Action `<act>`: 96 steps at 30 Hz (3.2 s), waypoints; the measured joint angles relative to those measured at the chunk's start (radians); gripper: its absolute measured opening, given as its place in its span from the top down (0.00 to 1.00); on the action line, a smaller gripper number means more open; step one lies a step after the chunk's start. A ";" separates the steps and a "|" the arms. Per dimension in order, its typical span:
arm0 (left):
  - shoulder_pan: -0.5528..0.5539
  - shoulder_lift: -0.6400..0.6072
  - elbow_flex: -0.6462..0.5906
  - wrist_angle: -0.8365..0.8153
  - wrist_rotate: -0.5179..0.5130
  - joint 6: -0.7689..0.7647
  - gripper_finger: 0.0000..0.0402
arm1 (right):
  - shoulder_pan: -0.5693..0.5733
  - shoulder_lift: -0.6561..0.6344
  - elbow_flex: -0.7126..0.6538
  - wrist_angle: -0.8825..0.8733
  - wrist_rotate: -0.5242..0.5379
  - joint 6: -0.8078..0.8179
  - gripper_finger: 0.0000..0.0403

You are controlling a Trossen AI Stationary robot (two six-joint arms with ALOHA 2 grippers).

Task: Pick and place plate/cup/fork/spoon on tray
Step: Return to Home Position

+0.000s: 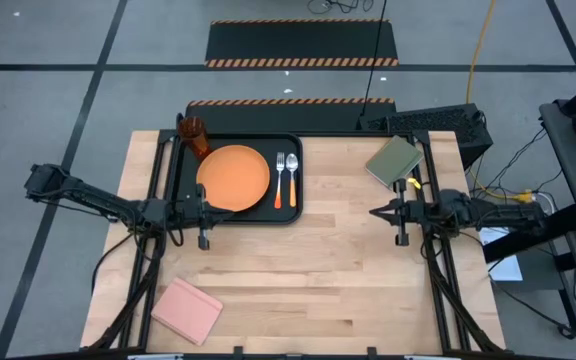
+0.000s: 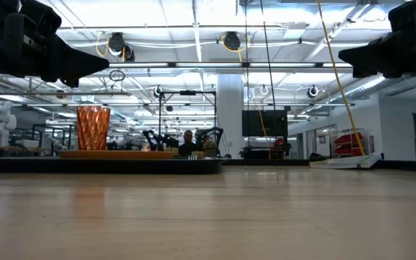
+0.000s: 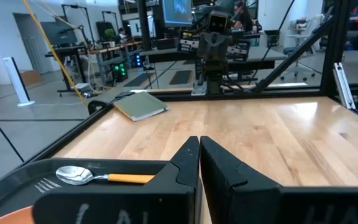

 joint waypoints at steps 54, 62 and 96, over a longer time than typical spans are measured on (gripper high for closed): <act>0.069 -0.337 0.001 -0.319 0.183 0.060 1.00 | -0.056 0.010 0.001 -0.032 0.001 0.022 1.00; 0.069 -0.450 0.001 -0.463 0.248 0.041 1.00 | -0.056 0.010 0.001 -0.032 0.001 0.022 1.00; 0.230 -0.646 0.000 -0.697 0.386 -0.025 1.00 | -0.056 0.010 0.000 -0.033 0.001 0.022 1.00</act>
